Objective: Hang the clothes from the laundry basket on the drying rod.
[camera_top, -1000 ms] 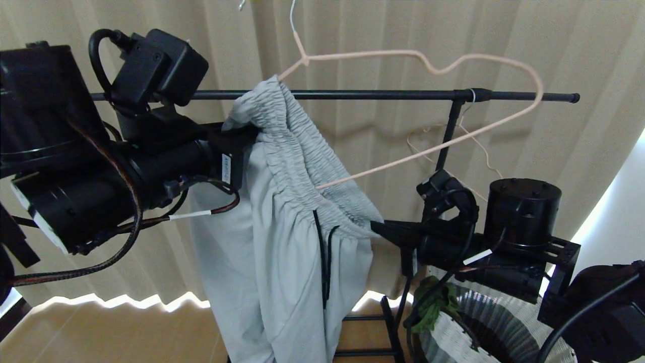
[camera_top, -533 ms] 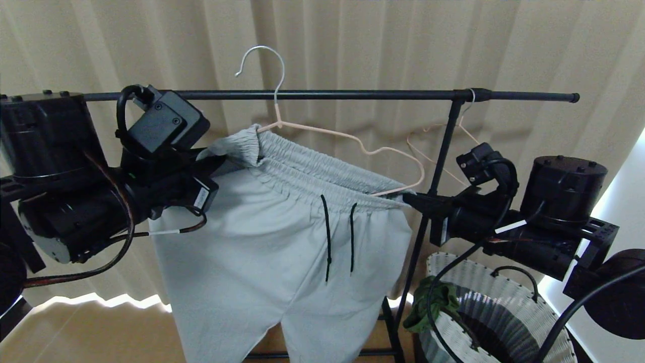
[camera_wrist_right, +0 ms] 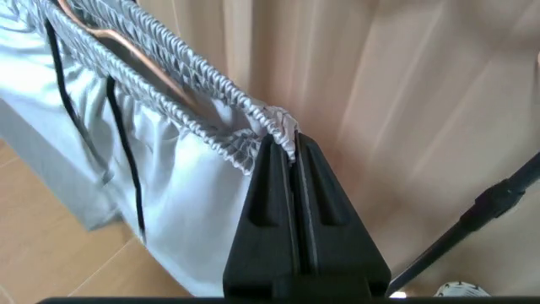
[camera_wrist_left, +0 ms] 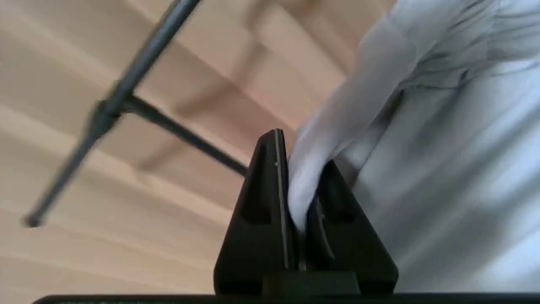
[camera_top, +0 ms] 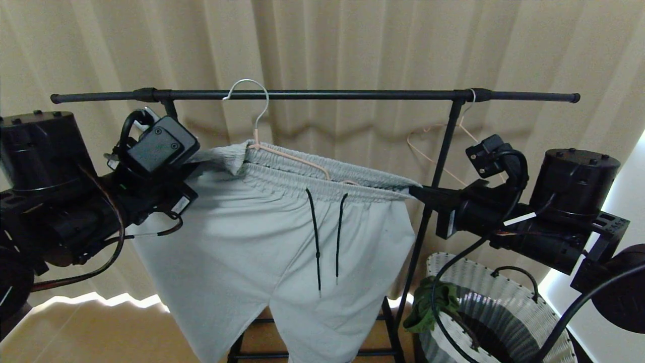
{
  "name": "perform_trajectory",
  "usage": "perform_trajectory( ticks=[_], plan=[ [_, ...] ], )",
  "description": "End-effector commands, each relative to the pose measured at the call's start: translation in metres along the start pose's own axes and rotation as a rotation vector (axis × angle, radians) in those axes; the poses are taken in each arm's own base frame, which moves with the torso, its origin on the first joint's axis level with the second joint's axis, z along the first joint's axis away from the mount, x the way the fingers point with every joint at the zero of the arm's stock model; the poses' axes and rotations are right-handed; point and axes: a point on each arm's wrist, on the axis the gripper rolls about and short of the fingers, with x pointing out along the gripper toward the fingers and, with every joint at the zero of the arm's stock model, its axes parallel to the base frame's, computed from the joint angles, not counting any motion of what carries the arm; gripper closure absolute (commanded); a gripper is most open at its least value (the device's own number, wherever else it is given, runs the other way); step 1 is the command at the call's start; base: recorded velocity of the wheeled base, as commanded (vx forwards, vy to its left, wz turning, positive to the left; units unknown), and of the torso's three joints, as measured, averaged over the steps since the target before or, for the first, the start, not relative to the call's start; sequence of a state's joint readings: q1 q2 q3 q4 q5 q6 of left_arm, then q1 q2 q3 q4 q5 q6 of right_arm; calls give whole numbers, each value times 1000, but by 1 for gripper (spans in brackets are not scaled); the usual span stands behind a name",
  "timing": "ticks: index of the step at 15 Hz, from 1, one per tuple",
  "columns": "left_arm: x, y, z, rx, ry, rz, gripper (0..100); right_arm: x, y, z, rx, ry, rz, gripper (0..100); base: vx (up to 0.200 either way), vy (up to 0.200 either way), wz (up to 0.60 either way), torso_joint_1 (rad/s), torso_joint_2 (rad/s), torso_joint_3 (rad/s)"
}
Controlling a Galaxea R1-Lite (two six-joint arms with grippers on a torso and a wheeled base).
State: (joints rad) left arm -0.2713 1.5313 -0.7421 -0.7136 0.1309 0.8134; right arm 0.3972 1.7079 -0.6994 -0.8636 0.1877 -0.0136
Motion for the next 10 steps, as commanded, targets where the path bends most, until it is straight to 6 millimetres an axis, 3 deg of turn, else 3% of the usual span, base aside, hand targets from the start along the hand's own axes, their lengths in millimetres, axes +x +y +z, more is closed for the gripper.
perform_trajectory(
  ticks=[1,5,7,8,10],
  plan=[
    [6,-6,-10,10,25,-3,100,-6,2,4,-3,-11,4,100,0,0,0,0,0,0],
    [11,-12,-12,5,22,9,100,-12,21,2,-8,20,64,100,0,0,0,0,0,0],
    [11,-13,-12,-8,24,9,100,-19,48,5,-21,48,158,100,0,0,0,0,0,0],
    [10,-16,-11,-27,22,1,100,-20,55,5,-27,56,182,0,0,0,0,0,0,0],
    [9,-23,-10,-65,19,-26,100,-20,60,6,-34,52,196,0,0,0,0,0,0,0]
  ],
)
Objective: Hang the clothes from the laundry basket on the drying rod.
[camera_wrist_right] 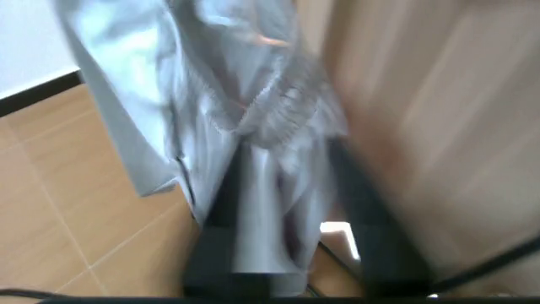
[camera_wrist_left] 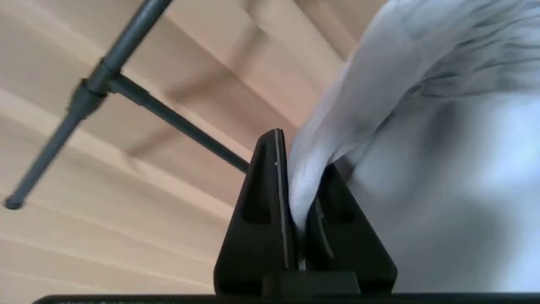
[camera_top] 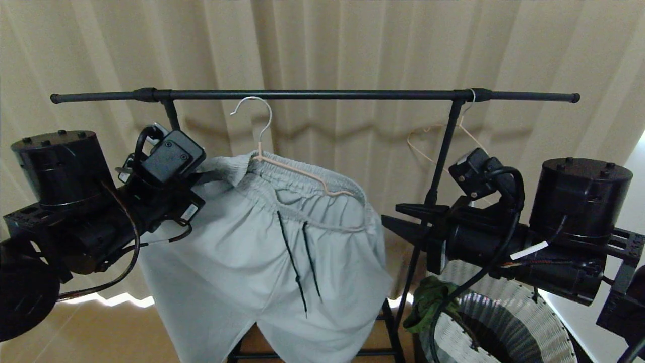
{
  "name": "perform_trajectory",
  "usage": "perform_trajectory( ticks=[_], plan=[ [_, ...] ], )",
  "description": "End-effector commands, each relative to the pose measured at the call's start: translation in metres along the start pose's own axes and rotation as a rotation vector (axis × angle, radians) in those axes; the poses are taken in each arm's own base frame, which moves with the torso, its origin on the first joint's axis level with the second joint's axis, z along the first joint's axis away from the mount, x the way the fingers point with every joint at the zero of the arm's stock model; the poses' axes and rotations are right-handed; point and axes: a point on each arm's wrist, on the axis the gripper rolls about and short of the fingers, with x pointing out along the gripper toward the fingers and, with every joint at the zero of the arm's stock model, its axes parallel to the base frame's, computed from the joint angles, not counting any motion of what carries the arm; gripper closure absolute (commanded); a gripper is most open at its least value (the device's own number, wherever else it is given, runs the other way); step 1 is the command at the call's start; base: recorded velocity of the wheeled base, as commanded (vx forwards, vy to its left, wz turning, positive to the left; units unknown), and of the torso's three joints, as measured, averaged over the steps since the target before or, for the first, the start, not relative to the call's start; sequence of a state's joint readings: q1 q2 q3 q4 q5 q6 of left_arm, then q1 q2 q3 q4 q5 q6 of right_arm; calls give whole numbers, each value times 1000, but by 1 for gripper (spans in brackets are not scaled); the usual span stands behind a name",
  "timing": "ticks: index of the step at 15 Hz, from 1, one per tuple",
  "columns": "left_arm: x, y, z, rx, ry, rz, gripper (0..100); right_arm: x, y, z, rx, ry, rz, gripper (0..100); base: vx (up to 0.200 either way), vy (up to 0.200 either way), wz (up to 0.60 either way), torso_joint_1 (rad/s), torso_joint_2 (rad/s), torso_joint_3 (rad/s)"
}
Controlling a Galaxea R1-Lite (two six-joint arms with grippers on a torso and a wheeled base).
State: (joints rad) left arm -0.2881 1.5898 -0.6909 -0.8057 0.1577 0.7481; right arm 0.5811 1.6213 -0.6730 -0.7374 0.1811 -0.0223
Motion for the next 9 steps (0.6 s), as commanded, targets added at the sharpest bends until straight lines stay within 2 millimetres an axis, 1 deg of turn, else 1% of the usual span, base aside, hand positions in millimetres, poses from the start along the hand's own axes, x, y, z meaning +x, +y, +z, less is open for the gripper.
perform_trajectory(
  ticks=[1,3,4,6,7,8,9],
  plan=[
    [0,-8,0,-5,0,-29,100,-4,6,6,-9,-25,21,0,0,0,0,0,0,0],
    [1,-10,0,-7,-3,-39,100,-6,9,10,-14,-38,28,0,0,0,0,0,0,0],
    [0,-15,5,-27,-19,-55,100,-5,8,10,-38,-41,26,0,0,0,0,0,0,0],
    [-4,-26,15,-79,-31,-69,100,2,7,9,-125,-33,23,0,0,0,0,0,0,0],
    [-4,-28,17,-82,-27,-67,100,4,7,9,-150,-32,25,0,0,0,0,0,0,0],
    [-6,-32,19,-83,-30,-70,100,8,6,13,-185,-42,23,0,0,0,0,0,0,0],
    [-7,-36,23,-84,-44,-86,100,16,6,17,-218,-54,22,0,0,0,0,0,0,0]
  ],
)
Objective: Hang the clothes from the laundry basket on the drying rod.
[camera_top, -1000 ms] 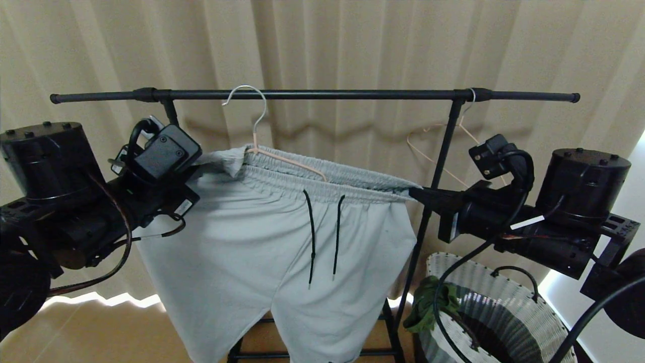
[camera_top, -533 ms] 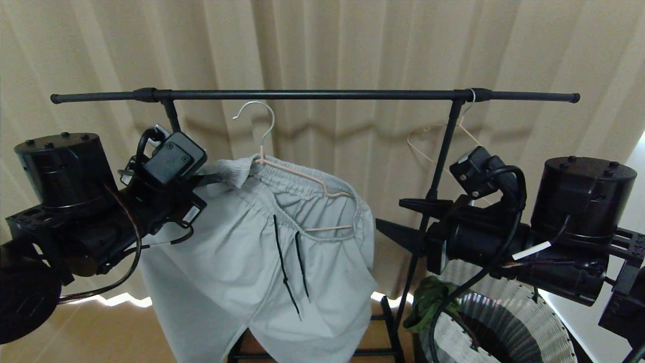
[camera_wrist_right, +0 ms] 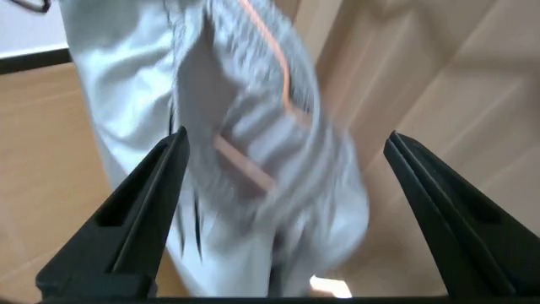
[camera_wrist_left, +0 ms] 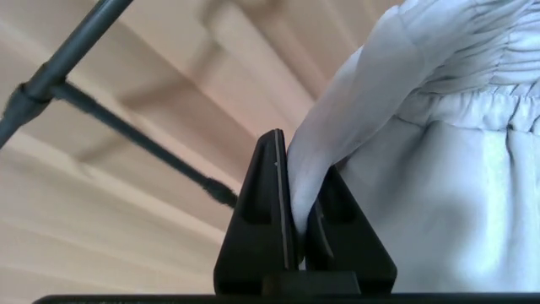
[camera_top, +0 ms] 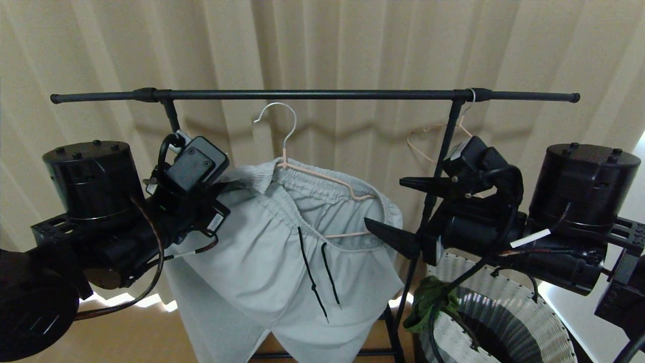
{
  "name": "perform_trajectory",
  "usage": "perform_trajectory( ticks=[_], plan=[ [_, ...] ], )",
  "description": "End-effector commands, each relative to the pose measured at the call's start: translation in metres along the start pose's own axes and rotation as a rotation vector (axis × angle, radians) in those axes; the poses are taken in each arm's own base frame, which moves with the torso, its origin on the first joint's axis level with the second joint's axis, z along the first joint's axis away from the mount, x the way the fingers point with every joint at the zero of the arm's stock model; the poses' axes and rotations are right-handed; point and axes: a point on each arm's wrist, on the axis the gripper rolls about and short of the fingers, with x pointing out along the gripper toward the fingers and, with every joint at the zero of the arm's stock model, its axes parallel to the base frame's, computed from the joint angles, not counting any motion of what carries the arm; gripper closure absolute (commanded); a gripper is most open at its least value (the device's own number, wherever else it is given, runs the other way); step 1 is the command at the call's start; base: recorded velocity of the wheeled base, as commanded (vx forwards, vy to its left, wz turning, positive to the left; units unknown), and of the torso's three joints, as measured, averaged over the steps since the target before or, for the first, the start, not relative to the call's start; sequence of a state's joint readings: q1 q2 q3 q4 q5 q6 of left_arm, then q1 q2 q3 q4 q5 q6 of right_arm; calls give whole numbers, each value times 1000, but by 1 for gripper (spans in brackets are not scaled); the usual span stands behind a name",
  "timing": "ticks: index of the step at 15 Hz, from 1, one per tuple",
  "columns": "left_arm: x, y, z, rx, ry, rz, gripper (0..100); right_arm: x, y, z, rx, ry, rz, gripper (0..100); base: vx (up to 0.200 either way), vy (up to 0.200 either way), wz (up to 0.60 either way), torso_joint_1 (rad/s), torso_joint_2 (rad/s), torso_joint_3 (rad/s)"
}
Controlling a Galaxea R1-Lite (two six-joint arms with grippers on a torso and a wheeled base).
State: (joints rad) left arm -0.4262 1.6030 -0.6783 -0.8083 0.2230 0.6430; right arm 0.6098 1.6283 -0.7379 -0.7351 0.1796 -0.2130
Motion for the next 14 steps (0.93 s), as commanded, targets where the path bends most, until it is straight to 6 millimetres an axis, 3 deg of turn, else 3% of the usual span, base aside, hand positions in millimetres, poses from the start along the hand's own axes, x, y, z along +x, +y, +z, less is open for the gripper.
perform_trajectory(
  ticks=[1,7,14],
  plan=[
    [-2,-8,5,4,-18,-28,100,16,-3,3,-30,-6,-13,0,0,0,0,0,0,0],
    [-6,-12,7,2,-41,-39,100,54,-6,5,-132,5,-86,0,0,0,0,0,0,0],
    [-12,-17,2,-9,-103,-14,100,66,-9,5,-152,5,-104,0,0,0,0,0,0,0]
  ],
)
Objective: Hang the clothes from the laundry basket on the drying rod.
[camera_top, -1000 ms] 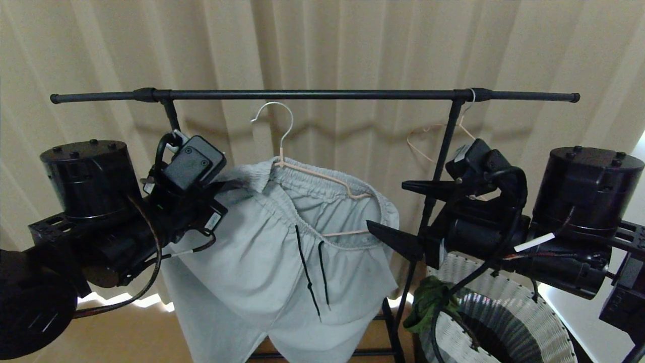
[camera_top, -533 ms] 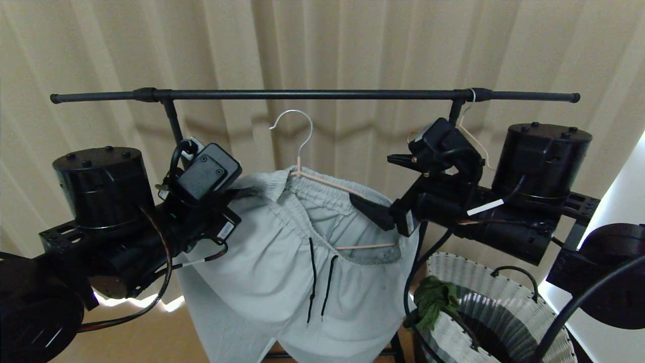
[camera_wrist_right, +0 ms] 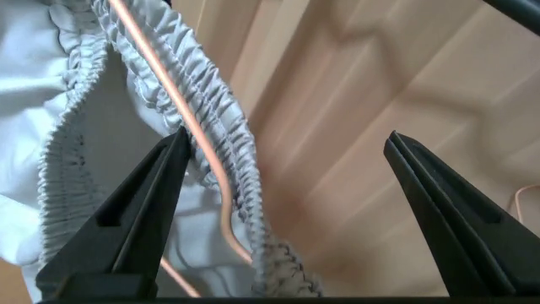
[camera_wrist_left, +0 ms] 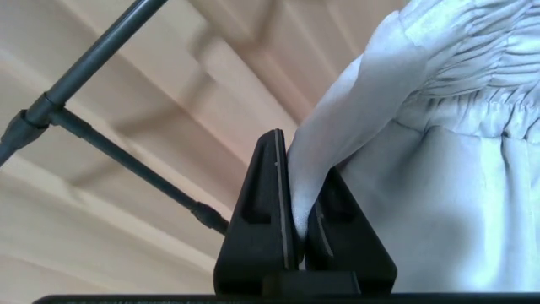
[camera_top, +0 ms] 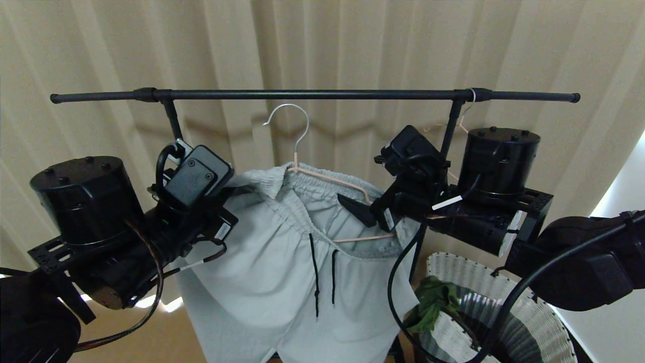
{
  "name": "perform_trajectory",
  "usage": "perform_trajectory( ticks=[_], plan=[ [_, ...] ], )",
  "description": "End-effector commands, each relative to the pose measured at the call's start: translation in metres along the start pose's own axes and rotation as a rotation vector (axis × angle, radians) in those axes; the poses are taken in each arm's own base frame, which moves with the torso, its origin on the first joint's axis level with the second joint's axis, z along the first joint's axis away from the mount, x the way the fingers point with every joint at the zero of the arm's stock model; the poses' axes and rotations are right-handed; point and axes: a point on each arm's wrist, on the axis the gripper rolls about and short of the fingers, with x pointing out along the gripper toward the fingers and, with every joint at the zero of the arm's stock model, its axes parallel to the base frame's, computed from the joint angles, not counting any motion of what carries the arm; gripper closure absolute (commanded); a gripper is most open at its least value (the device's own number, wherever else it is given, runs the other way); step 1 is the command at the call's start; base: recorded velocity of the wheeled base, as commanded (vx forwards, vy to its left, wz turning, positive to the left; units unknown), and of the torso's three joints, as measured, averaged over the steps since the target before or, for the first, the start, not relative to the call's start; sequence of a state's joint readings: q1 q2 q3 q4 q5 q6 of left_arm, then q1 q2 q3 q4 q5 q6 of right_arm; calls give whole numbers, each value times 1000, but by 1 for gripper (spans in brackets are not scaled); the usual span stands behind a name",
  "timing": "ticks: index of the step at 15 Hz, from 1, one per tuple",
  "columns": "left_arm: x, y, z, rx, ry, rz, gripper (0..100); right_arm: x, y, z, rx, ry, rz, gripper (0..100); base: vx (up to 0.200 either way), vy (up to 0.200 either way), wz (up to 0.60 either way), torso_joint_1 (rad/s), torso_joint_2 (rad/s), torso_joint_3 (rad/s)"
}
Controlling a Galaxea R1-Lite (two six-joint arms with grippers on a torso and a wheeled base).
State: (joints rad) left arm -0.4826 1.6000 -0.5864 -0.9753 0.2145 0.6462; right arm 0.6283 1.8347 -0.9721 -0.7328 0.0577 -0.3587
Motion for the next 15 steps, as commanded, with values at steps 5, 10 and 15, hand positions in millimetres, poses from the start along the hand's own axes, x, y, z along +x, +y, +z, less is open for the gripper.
perform_trajectory(
  ticks=[5,10,15],
  plan=[
    [-1,-7,8,-3,-32,-28,100,1,2,-2,-2,5,6,100,0,0,0,0,0,0],
    [-2,-5,11,-12,-54,-12,100,1,3,-3,0,9,9,100,0,0,0,0,0,0],
    [-2,-5,10,-22,-62,-6,100,1,2,-3,0,6,8,100,0,0,0,0,0,0]
  ],
)
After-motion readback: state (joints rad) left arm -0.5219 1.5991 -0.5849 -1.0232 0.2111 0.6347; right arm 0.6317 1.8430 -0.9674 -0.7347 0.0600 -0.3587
